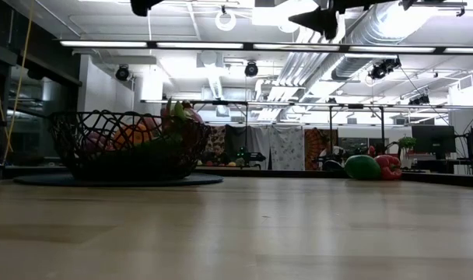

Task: Build produce basket
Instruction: Put the pink grapes into the black wire basket

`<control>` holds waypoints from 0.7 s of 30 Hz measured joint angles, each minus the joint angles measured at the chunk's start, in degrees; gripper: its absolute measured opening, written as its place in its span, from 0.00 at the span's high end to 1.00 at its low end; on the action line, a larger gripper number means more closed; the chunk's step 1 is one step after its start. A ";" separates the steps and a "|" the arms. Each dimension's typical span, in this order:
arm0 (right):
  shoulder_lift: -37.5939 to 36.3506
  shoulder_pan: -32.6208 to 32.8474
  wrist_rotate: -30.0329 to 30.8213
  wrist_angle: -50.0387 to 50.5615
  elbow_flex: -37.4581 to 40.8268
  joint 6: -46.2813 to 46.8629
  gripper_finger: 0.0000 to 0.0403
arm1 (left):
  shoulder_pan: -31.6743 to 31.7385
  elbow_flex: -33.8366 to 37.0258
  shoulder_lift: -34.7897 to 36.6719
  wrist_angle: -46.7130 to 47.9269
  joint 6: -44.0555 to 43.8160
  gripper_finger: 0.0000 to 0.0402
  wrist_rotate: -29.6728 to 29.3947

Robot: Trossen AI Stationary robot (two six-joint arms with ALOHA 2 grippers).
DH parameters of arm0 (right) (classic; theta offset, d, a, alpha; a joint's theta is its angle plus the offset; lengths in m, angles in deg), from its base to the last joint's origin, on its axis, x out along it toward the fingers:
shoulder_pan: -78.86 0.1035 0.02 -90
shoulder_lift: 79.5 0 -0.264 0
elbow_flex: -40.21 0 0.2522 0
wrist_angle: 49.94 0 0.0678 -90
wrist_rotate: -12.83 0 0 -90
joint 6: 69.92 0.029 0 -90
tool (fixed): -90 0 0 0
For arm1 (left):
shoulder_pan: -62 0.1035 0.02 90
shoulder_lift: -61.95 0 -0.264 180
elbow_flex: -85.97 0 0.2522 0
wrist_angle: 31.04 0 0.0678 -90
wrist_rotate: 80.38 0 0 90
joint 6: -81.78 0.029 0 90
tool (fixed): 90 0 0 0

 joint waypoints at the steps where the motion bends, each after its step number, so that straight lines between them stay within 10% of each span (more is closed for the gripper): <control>1: 0.00 0.27 0.02 -0.42 0.00 -2.21 0.06 | 0.00 0.00 0.00 -0.02 -0.32 0.01 0.51; 21: -0.04 2.11 -0.13 -0.98 0.00 -15.40 0.06 | 0.00 0.00 0.18 -0.02 6.18 0.01 2.06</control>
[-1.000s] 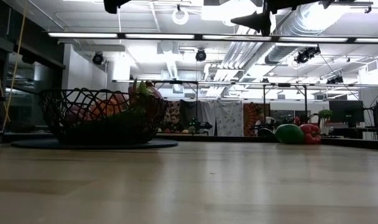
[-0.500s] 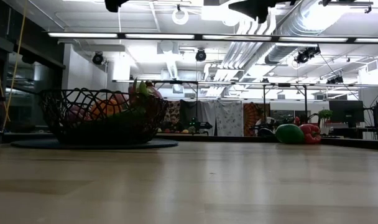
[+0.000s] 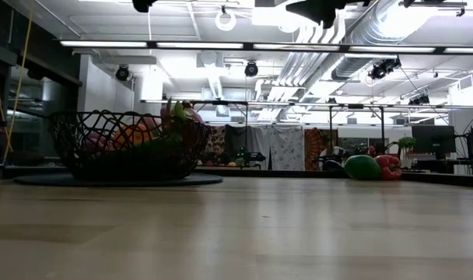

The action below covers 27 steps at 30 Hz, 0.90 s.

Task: Build produce basket
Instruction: Put the pink grapes into the black wire basket

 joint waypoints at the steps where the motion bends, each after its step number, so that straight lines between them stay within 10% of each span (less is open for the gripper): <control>1: -0.09 0.00 -0.02 0.42 0.00 -0.04 0.06 | 0.00 -0.04 0.13 0.03 -1.38 0.01 0.88; 15: -0.62 0.00 -0.02 10.52 -0.02 0.37 0.06 | -6.69 -15.45 -2.83 40.57 -10.63 0.01 7.92; 27: -0.62 0.00 -0.02 11.86 -0.02 0.37 0.06 | -26.18 -17.57 -13.16 83.09 -45.89 0.01 18.53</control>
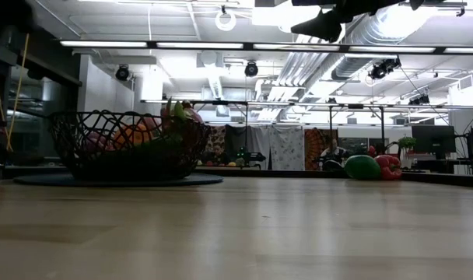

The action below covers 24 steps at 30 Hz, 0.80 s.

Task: Build produce basket
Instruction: Put the pink grapes into the black wire basket

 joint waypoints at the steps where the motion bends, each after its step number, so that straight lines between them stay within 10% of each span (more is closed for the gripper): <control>1: 0.00 0.00 0.00 0.17 0.00 0.00 0.06 | -1.59 0.00 -1.20 1.28 -2.66 0.01 0.82; 11: 0.00 0.00 0.00 0.67 0.00 0.00 0.06 | -11.74 0.02 -14.54 0.71 -21.34 0.01 8.99; 24: 0.00 -0.01 0.00 1.05 0.00 0.02 0.06 | -17.80 0.07 -32.87 -1.85 -11.72 0.01 21.71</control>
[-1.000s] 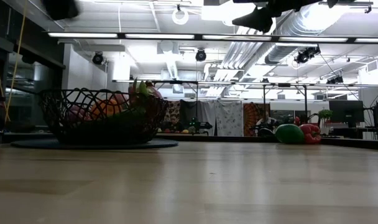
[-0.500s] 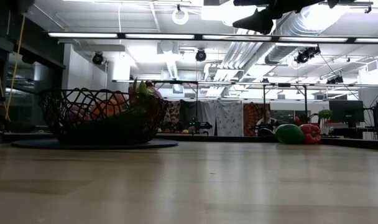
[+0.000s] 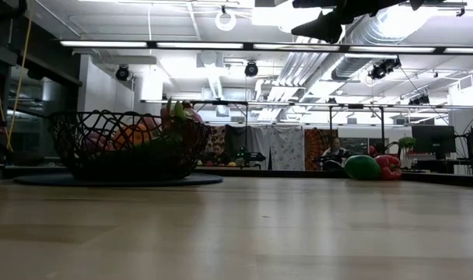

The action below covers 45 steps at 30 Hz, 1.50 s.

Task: Build produce basket
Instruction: Put the pink grapes into the black wire basket

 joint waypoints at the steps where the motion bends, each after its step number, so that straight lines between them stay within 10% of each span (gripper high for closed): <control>1: 0.00 -0.02 0.00 0.00 0.00 -0.02 0.06 | -0.17 0.00 -1.11 -0.29 1.19 0.01 -0.06; 23: 0.00 0.00 0.00 0.46 0.00 0.01 0.06 | 0.75 11.16 -6.39 -12.73 7.92 0.02 2.29; 45: 0.00 -0.02 0.00 0.62 0.00 2.59 0.06 | 11.26 9.92 6.44 -13.99 20.87 0.45 -3.01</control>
